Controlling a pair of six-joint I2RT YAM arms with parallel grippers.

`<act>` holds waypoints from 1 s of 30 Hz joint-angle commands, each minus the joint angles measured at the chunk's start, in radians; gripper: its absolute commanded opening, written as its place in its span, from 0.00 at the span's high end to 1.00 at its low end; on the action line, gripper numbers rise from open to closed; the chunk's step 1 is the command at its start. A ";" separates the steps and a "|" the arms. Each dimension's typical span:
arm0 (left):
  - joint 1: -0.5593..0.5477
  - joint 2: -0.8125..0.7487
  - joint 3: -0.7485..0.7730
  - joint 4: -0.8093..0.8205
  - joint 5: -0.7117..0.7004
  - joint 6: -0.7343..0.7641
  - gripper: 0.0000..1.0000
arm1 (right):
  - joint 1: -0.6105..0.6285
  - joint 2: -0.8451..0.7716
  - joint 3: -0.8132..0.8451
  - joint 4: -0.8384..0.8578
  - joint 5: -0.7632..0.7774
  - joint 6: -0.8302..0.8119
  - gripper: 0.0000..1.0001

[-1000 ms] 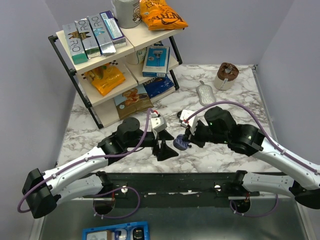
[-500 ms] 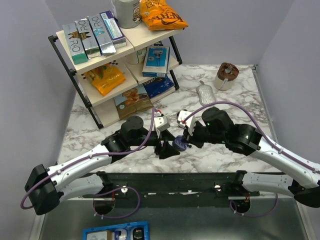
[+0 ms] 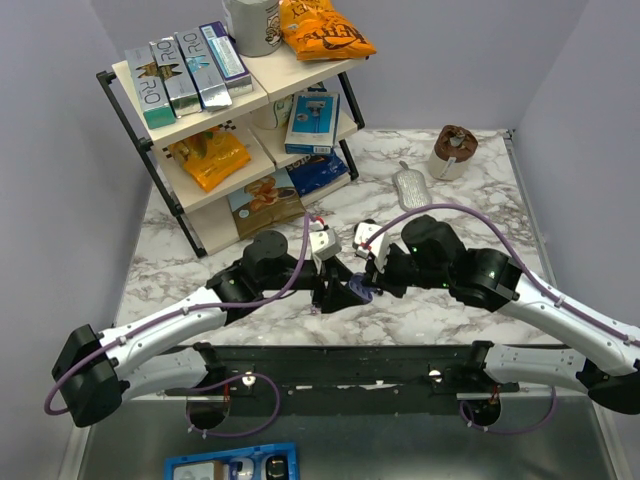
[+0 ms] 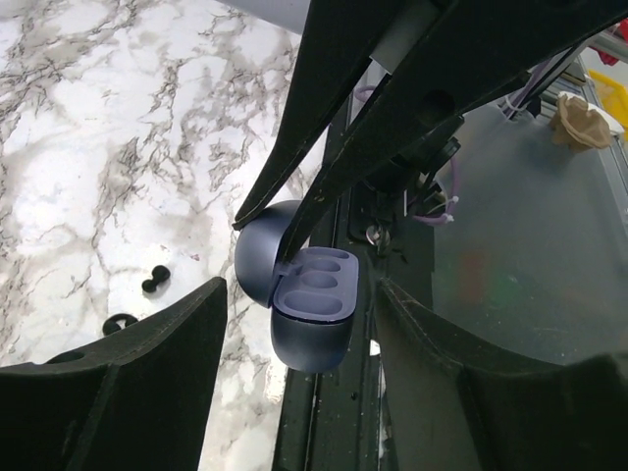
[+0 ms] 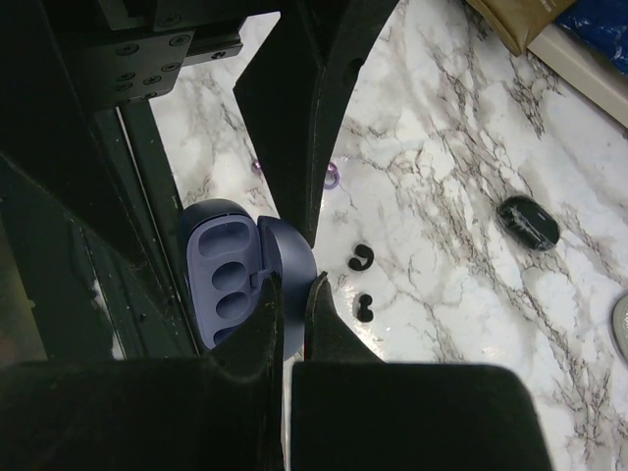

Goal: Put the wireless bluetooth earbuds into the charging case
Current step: Adjust the charging case.

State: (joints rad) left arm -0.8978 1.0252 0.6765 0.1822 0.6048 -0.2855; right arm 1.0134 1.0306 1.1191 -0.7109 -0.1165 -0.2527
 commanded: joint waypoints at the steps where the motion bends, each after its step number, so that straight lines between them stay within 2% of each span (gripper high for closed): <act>1: 0.003 0.010 -0.011 0.046 0.044 -0.012 0.32 | 0.007 -0.004 -0.008 0.014 0.015 0.010 0.99; 3: 0.003 0.012 -0.014 0.046 0.046 -0.015 0.30 | 0.007 -0.009 -0.010 0.013 0.017 0.012 0.99; 7: 0.003 0.000 -0.028 0.042 0.018 -0.015 0.19 | 0.008 -0.018 -0.010 0.016 0.018 0.015 0.99; 10: 0.003 -0.013 -0.043 0.045 0.006 -0.018 0.17 | 0.008 -0.021 -0.012 0.021 0.021 0.018 0.99; 18: 0.003 -0.019 -0.055 0.080 0.004 -0.032 0.22 | 0.010 -0.021 -0.008 0.025 0.009 0.024 0.99; 26: 0.003 0.006 -0.057 0.135 0.006 -0.052 0.22 | 0.008 -0.018 -0.012 0.033 -0.006 0.030 0.99; 30: 0.003 0.013 -0.061 0.143 0.016 -0.055 0.27 | 0.008 -0.020 -0.013 0.034 -0.006 0.032 0.99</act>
State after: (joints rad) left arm -0.8978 1.0290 0.6292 0.2752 0.6132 -0.3317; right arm 1.0138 1.0225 1.1168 -0.7029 -0.1169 -0.2344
